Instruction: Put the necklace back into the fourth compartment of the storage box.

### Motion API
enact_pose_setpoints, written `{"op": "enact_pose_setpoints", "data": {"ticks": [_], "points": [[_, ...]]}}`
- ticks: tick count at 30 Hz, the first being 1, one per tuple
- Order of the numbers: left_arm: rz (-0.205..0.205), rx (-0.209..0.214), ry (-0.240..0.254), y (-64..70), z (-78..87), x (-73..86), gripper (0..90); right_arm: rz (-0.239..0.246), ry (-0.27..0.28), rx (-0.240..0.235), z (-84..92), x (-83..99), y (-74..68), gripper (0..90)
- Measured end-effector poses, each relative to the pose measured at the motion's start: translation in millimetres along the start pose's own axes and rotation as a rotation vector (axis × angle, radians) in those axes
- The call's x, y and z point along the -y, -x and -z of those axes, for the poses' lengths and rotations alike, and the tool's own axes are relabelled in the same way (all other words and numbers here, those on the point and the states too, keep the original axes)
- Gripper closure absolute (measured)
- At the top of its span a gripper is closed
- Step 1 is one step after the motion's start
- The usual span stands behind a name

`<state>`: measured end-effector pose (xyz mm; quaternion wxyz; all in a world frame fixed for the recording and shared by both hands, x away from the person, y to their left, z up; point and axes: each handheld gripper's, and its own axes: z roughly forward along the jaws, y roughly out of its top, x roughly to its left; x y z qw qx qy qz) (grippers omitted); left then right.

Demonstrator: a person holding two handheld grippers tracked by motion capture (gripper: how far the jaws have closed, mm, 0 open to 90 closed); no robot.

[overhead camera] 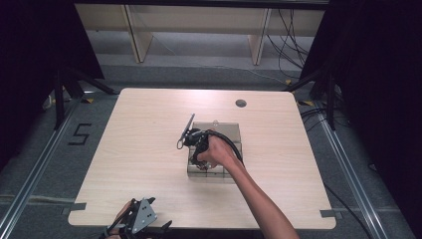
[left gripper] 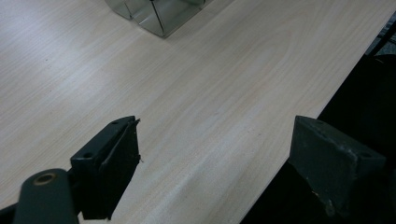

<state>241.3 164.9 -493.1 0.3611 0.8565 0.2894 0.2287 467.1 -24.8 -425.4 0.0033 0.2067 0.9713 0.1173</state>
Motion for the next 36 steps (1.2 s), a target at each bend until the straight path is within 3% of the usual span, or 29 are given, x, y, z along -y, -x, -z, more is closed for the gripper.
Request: {"op": "enact_pose_setpoints", "data": {"ticks": [3, 5, 7, 8, 9, 12, 13, 25, 36], "points": [[-0.007, -0.002, -0.001, -0.2, -0.1, 0.2, 15.5, 0.016, 0.005, -0.004, -3.1, -0.9, 1.5, 75.9], [-0.005, -0.004, -0.001, -0.5, 0.1, 0.1, 15.5, -0.017, -0.006, -0.008, -5.1, -2.9, -1.1, 75.8], [-0.011, -0.003, -0.002, -0.7, 0.8, -0.1, 15.5, -0.017, -0.011, -0.003, -6.7, -3.2, -0.9, 75.8], [-0.012, -0.004, -0.001, -0.8, 0.8, -0.1, 15.6, 0.021, -0.004, -0.008, -8.9, -2.7, 2.0, 75.8], [-0.012, -0.004, -0.001, -0.8, 0.8, -0.1, 15.5, 0.022, -0.006, -0.011, -9.3, -2.9, 2.1, 75.8], [-0.012, -0.002, -0.002, -0.4, 0.5, -0.1, 15.5, -0.012, -0.014, -0.01, -10.6, -3.2, -0.2, 75.7], [-0.015, -0.002, -0.003, -0.4, 0.5, -0.1, 15.6, 0.006, -0.011, -0.02, -12.0, -3.1, 1.3, 75.7], [-0.011, -0.004, -0.002, -0.1, 0.1, -0.1, 15.6, -0.032, -0.027, -0.035, -21.8, -1.8, 3.8, 75.5], [-0.012, -0.001, -0.002, -0.2, 0.5, 0.0, 15.5, -0.029, -0.046, -0.047, -29.9, -2.8, 4.9, 72.6]]}}
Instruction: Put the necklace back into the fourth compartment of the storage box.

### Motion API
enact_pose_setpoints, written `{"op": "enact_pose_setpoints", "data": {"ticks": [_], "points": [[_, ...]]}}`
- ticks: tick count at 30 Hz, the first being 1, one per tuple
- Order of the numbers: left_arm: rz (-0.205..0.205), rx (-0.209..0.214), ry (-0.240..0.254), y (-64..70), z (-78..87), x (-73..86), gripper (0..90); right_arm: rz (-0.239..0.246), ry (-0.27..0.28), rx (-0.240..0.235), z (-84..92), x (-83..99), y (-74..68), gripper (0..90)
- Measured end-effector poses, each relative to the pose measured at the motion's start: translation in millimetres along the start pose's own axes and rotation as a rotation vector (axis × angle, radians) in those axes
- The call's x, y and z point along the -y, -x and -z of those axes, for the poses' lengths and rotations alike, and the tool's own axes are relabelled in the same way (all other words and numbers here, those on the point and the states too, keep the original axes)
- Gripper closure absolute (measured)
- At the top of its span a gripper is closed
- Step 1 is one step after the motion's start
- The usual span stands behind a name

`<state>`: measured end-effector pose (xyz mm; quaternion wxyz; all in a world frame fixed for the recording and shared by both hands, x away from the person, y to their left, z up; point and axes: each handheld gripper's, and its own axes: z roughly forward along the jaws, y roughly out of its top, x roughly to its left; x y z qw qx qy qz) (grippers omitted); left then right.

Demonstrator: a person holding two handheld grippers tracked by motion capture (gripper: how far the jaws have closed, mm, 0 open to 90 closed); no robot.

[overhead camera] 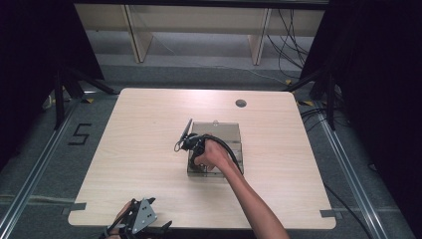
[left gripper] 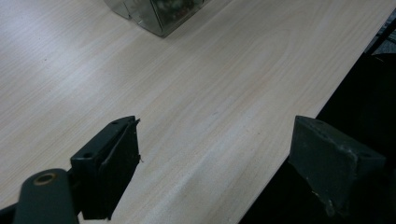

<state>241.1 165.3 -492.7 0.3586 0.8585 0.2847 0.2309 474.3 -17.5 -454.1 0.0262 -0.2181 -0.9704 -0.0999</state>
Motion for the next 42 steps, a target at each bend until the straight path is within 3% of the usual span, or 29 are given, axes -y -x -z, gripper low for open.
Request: {"op": "enact_pose_setpoints", "data": {"ticks": [1, 2, 3, 4, 8, 9, 11, 14, 15, 19, 20, 23, 24, 27, 29, 30, 34, 35, 37, 38, 42], "points": [[-0.004, 0.0, -0.002, -0.2, 0.2, -0.1, 15.5, -0.014, 0.004, -0.01, -2.6, 0.4, -0.9, 71.4], [-0.034, 0.007, -0.022, -2.4, 1.6, -0.6, 15.5, -0.015, -0.006, -0.005, -2.2, 0.4, 0.1, 70.3], [-0.034, 0.007, -0.022, -2.4, 1.6, -0.6, 15.6, -0.015, -0.006, -0.005, -2.2, 0.4, 0.1, 70.3], [-0.001, 0.002, -0.001, -0.2, 0.0, 0.1, 15.5, -0.025, 0.0, 0.001, -1.6, 1.3, 1.3, 67.6], [0.003, 0.0, 0.001, 0.2, -0.6, 0.1, 15.6, -0.04, 0.035, 0.0, 6.0, 3.0, 3.5, 63.1], [-0.016, -0.003, 0.003, -0.8, -0.5, -0.2, 15.5, -0.039, 0.038, 0.001, 8.2, 3.6, 4.3, 61.9], [0.005, -0.001, 0.001, 0.4, -0.6, 0.2, 15.6, -0.048, 0.05, 0.006, 12.1, 5.1, 5.5, 59.3], [-0.002, -0.002, 0.001, -0.1, -0.5, 0.0, 15.5, -0.049, 0.068, 0.009, 16.3, 6.8, 6.6, 57.3], [0.01, 0.002, 0.001, 0.3, -0.9, 0.4, 15.5, -0.076, 0.077, 0.003, 19.7, 8.1, 5.9, 56.1], [-0.016, 0.009, -0.004, -1.0, -0.1, -0.1, 15.6, -0.084, 0.107, 0.021, 31.1, 11.9, 6.8, 53.2], [-0.029, 0.009, -0.024, -1.9, 1.1, -0.3, 15.5, -0.099, 0.115, 0.021, 34.4, 14.3, 6.9, 52.3], [-0.014, -0.009, -0.003, -0.8, -1.0, 0.3, 15.6, -0.074, 0.136, 0.025, 37.8, 17.4, 9.4, 51.2], [-0.023, 0.014, -0.022, -1.7, 0.1, 0.4, 15.6, -0.081, 0.141, 0.018, 40.9, 19.5, 8.7, 50.5], [-0.018, 0.012, -0.021, -1.3, 0.2, 0.4, 15.5, -0.077, 0.16, 0.007, 46.6, 24.0, 8.1, 49.0], [-0.018, 0.022, -0.022, -1.9, 0.2, 0.4, 15.5, -0.059, 0.164, 0.029, 49.2, 27.7, 10.1, 47.9], [-0.011, 0.016, -0.018, -1.9, 0.1, 0.6, 15.5, -0.084, 0.169, 0.022, 51.6, 29.5, 8.0, 47.6], [0.008, 0.003, -0.002, -0.4, -1.3, 0.9, 15.5, -0.087, 0.171, 0.027, 56.0, 34.5, 6.2, 47.6], [0.007, 0.012, -0.007, -0.5, -0.9, 0.8, 15.5, -0.054, 0.184, 0.035, 57.5, 36.6, 7.6, 47.6], [-0.008, 0.018, -0.016, -1.1, 0.0, 0.4, 15.6, -0.065, 0.19, 0.022, 60.0, 40.8, 4.9, 47.6], [-0.017, 0.017, -0.016, -1.7, 0.1, 0.1, 15.5, -0.044, 0.198, 0.028, 61.9, 44.9, 5.4, 47.4], [-0.013, 0.014, -0.023, -1.5, -0.4, 0.6, 15.5, -0.054, 0.211, 0.015, 64.2, 49.9, 3.9, 45.7]]}}
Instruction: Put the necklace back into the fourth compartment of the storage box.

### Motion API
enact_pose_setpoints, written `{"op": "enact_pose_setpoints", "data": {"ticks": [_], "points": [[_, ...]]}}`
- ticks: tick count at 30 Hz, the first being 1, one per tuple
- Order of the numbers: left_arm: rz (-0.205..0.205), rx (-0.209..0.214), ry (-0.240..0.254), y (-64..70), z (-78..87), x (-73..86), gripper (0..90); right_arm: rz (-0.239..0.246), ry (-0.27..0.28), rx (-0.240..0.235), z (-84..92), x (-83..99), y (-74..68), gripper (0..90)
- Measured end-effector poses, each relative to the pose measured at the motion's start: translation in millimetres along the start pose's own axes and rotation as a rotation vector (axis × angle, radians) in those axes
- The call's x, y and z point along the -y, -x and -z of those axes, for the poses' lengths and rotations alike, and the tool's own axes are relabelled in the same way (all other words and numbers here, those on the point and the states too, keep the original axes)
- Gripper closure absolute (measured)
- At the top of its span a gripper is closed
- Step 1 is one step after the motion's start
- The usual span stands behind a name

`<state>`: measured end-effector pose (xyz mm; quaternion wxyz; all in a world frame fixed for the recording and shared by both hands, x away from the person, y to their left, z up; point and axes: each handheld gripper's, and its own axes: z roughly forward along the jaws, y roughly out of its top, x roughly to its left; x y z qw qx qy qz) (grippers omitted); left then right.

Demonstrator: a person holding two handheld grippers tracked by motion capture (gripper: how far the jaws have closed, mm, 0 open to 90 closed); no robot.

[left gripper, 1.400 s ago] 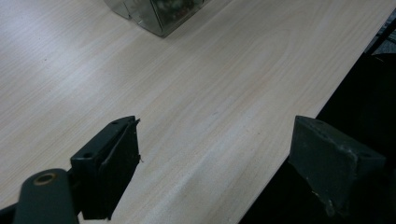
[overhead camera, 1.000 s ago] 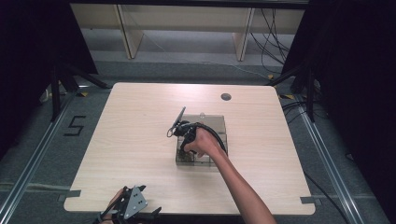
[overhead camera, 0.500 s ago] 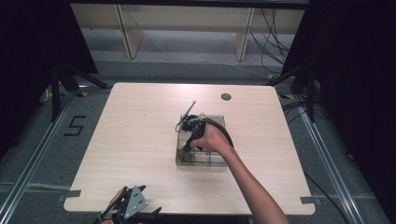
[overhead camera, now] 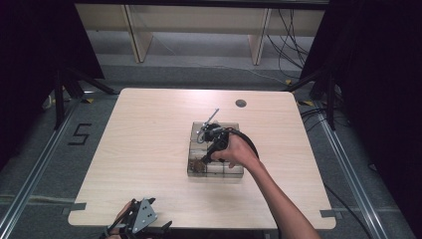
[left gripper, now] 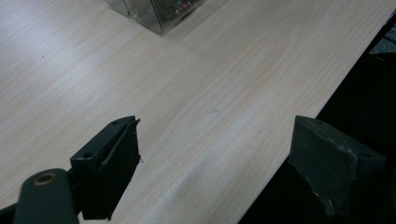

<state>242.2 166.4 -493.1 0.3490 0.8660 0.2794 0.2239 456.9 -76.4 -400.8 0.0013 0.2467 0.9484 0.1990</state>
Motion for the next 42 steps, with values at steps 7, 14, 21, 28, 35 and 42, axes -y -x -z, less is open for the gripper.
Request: {"op": "enact_pose_setpoints", "data": {"ticks": [7, 14, 21, 28, 35, 42], "points": [[0.018, -0.01, 0.014, 1.1, -1.1, 0.3, 15.5, -0.006, 0.014, -0.001, 3.7, 8.9, -0.4, 40.0], [0.018, -0.009, 0.013, 0.8, -1.2, 0.4, 15.6, -0.003, 0.041, -0.009, 8.6, 18.4, -5.0, 37.1], [0.018, -0.01, 0.013, 1.4, -2.3, 0.5, 15.5, 0.001, 0.057, -0.014, 9.3, 26.0, -7.4, 36.2], [0.014, -0.021, 0.011, 0.8, -2.0, 0.5, 15.5, 0.0, 0.066, -0.014, 11.6, 29.4, -11.0, 35.0], [0.012, -0.005, 0.011, 1.5, -2.0, 0.3, 15.5, 0.005, 0.08, -0.019, 11.6, 34.2, -15.5, 33.2], [0.0, 0.004, -0.003, 0.0, -0.7, -0.1, 15.5, 0.006, 0.089, -0.02, 14.2, 41.2, -19.1, 32.7]]}}
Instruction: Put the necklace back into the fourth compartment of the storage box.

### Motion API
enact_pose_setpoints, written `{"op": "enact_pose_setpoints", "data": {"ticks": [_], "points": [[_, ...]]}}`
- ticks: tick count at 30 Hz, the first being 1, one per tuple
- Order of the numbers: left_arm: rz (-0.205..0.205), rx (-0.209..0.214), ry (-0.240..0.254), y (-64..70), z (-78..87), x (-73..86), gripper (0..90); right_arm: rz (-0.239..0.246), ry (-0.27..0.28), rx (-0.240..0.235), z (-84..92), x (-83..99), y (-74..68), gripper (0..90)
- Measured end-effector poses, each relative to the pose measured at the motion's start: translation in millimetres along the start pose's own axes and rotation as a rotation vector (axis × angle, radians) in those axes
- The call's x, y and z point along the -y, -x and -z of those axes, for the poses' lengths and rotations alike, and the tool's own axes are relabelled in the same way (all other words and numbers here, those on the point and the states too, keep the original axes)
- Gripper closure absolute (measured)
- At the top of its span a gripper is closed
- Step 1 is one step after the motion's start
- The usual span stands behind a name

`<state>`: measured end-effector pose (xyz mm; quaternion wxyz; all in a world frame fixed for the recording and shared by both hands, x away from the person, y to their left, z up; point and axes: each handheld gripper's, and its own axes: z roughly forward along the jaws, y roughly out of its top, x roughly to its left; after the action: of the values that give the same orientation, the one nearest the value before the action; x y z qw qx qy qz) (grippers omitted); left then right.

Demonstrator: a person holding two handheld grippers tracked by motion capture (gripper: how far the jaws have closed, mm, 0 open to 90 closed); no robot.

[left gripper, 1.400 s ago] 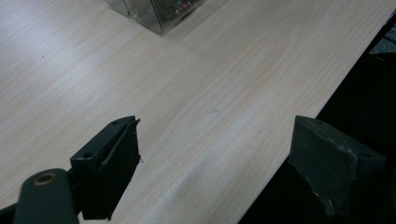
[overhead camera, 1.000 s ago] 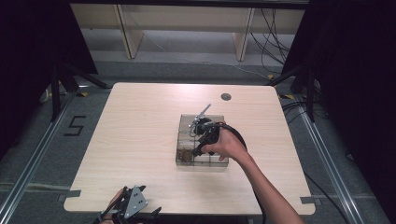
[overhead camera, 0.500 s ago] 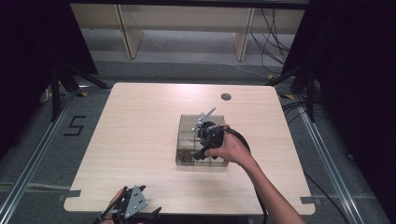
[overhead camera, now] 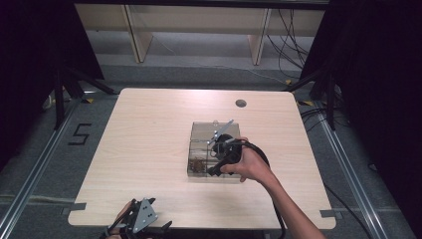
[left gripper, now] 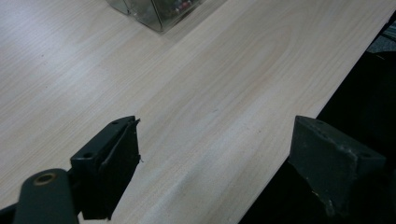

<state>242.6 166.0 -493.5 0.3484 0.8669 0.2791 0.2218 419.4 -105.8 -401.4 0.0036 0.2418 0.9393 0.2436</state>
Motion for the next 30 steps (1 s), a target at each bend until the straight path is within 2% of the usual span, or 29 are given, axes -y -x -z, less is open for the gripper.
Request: {"op": "enact_pose_setpoints", "data": {"ticks": [2, 3, 8, 13, 16, 20, 22, 23, 24, 25, 26, 27, 28, 30], "points": [[0.019, -0.004, 0.013, 1.3, -1.2, 0.5, 15.6, -0.003, 0.002, -0.002, 1.1, 1.6, -0.4, 32.6], [0.017, -0.015, 0.017, 1.6, -1.6, 0.6, 15.5, 0.001, 0.004, -0.003, 1.6, 2.4, -0.2, 32.6], [0.019, -0.014, 0.017, 1.4, -1.4, 0.6, 15.5, 0.005, 0.014, -0.006, 2.7, 6.2, -1.4, 32.5], [0.005, 0.007, -0.001, 0.2, -0.3, 0.0, 15.5, 0.011, 0.022, -0.008, 4.8, 9.2, -5.0, 31.8], [0.021, -0.003, 0.011, 1.4, -1.0, 0.4, 15.5, 0.02, 0.034, -0.009, 5.9, 11.2, -7.3, 31.6], [0.021, -0.012, 0.013, 1.2, -1.1, 0.5, 15.5, 0.019, 0.041, -0.01, 8.1, 14.1, -9.1, 31.6], [0.021, -0.013, 0.009, 1.1, -0.9, 0.6, 15.5, 0.036, 0.051, -0.007, 8.6, 15.8, -8.8, 31.7], [0.021, -0.012, 0.015, 1.1, -0.9, 0.4, 15.5, 0.027, 0.048, -0.012, 9.2, 16.6, -9.6, 31.6], [0.002, -0.011, 0.0, -0.2, 0.1, 0.1, 15.5, 0.015, 0.051, -0.005, 10.6, 17.6, -11.4, 31.6], [0.019, -0.015, 0.01, 0.8, -0.8, 0.4, 15.5, -0.002, 0.05, -0.011, 11.6, 18.3, -12.6, 31.6], [0.019, -0.012, 0.012, 1.0, -1.1, 0.6, 15.5, 0.028, 0.06, -0.016, 12.2, 18.9, -11.3, 31.6], [0.019, -0.012, 0.012, 1.0, -1.1, 0.6, 15.6, 0.028, 0.06, -0.016, 12.2, 18.9, -11.3, 31.6], [-0.004, 0.001, -0.005, 0.0, -0.2, 0.3, 15.5, 0.017, 0.064, -0.011, 13.0, 21.0, -14.3, 31.6], [-0.003, 0.0, -0.003, 0.1, -0.2, -0.1, 15.5, 0.039, 0.072, -0.005, 12.7, 22.2, -15.0, 31.6]]}}
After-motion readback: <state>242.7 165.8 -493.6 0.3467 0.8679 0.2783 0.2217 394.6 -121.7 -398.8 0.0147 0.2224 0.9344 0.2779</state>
